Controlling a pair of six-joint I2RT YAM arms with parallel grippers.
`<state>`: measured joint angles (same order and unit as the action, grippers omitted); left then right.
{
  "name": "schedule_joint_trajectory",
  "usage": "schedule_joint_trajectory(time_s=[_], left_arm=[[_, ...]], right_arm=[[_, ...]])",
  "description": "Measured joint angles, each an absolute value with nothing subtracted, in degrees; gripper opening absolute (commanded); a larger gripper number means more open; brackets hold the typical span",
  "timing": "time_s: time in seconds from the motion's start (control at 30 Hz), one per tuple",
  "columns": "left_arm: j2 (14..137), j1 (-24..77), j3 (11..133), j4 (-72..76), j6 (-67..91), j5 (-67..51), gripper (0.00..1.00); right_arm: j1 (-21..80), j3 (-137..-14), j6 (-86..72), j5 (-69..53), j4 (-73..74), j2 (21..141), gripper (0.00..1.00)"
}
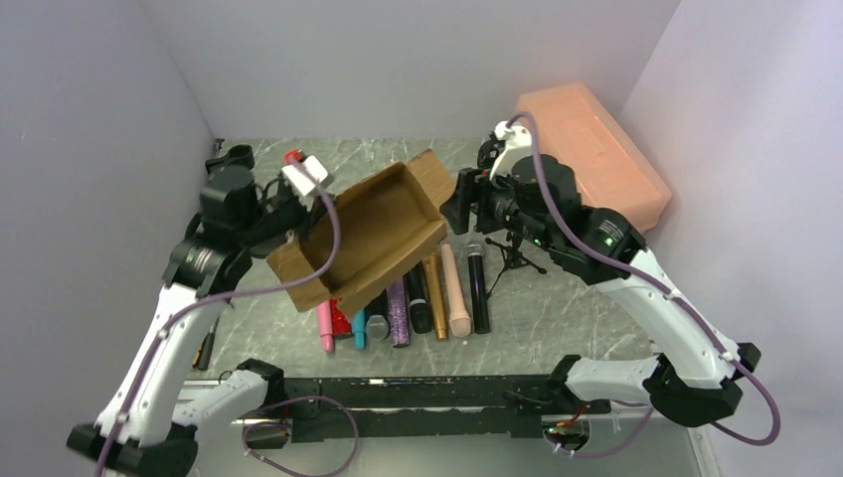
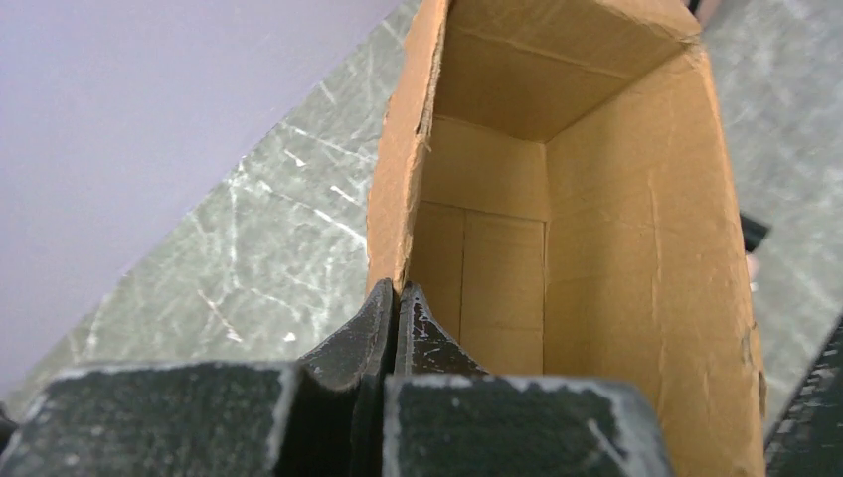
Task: Attach the microphones to the stand
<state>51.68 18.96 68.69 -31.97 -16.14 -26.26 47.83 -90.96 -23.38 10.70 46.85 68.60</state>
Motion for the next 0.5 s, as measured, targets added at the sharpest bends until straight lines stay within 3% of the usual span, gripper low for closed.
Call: schedule_joint_trajectory(time_s=[0.5], left_arm=[[90.45,18.48,93.78,-25.93,-38.28,-21.82,0.0]], right_arm=[[47.88,-88.73,-25.12,14.59,41.87,64.88,0.7]])
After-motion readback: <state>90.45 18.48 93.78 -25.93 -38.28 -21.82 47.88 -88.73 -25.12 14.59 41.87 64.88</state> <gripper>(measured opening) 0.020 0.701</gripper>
